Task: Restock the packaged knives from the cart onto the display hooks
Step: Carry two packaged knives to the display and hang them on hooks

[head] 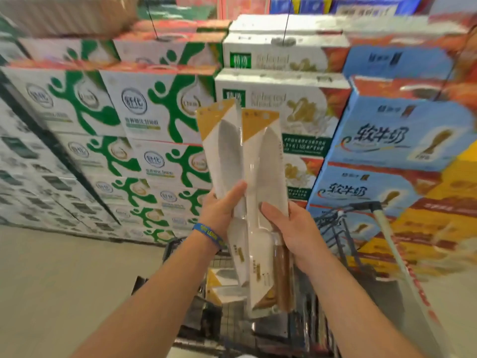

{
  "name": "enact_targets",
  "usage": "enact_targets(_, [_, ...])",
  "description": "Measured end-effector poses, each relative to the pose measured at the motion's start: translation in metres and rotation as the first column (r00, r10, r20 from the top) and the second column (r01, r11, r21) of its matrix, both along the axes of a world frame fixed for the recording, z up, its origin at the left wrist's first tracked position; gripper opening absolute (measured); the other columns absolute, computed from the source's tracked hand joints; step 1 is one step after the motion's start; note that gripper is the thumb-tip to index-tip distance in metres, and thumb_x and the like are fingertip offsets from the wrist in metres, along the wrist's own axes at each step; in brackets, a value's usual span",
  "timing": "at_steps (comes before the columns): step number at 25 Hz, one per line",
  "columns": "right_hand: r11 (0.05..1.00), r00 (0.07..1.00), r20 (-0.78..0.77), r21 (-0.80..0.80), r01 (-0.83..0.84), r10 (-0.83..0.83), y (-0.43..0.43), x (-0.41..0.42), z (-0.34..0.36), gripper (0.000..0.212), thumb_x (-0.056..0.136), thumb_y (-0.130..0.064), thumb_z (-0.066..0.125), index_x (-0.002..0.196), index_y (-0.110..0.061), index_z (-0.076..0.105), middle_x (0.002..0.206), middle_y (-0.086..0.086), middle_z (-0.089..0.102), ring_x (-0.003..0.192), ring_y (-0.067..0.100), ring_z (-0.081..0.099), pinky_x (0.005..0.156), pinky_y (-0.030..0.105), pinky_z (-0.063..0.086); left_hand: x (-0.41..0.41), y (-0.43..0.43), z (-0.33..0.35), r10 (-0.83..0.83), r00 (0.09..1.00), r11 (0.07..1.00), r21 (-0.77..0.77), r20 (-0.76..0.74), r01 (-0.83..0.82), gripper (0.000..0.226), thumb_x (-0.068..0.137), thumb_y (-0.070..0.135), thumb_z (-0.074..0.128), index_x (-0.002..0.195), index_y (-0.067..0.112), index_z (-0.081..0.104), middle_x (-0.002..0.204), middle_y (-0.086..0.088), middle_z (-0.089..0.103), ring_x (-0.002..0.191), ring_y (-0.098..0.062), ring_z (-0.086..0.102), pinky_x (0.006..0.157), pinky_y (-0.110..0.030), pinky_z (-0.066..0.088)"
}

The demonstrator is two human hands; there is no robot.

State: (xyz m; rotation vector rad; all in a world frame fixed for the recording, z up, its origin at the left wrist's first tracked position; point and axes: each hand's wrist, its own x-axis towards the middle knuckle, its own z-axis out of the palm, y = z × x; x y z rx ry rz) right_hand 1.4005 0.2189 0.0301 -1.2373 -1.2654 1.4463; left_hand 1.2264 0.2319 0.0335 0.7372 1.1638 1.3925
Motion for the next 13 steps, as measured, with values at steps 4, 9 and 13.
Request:
enact_targets(4, [0.994,0.985,-0.148,0.035,0.099,-0.093,0.008,0.012,0.046,0.056,0.068,-0.05,0.082,0.113,-0.018,0.075,0.101,0.003,0.08,0.09,0.021,0.078,0.068,0.029,0.062,0.014,-0.01,0.023,-0.03,0.988,0.998,0.068,0.149,0.02,0.051,0.071,0.036,0.083,0.114,0.012,0.072,0.113,-0.021,0.071,0.102,-0.038,0.069,0.084,-0.051,0.057])
enact_targets(9, [0.993,0.98,-0.184,0.079,0.086,-0.07,0.009,0.016,0.088,0.06,0.063,-0.057,0.083,0.108,-0.018,0.075,0.1,0.004,0.08,0.091,0.025,0.078,0.078,0.042,0.063,0.022,-0.02,0.073,0.08,0.995,0.985,0.149,0.057,-0.088,0.056,0.073,0.039,0.082,0.121,0.013,0.065,0.105,-0.013,0.075,0.092,-0.03,0.074,0.069,-0.039,0.06])
enact_targets(13, [0.986,0.987,-0.154,0.152,0.073,-0.049,0.008,0.045,0.115,0.051,0.072,-0.054,0.087,0.109,-0.021,0.076,0.103,0.002,0.08,0.096,0.024,0.077,0.085,0.045,0.062,0.034,-0.025,0.107,0.183,0.977,0.918,0.374,-0.106,-0.131,0.051,0.071,0.043,0.08,0.116,0.025,0.065,0.111,-0.005,0.074,0.1,-0.027,0.072,0.081,-0.043,0.058])
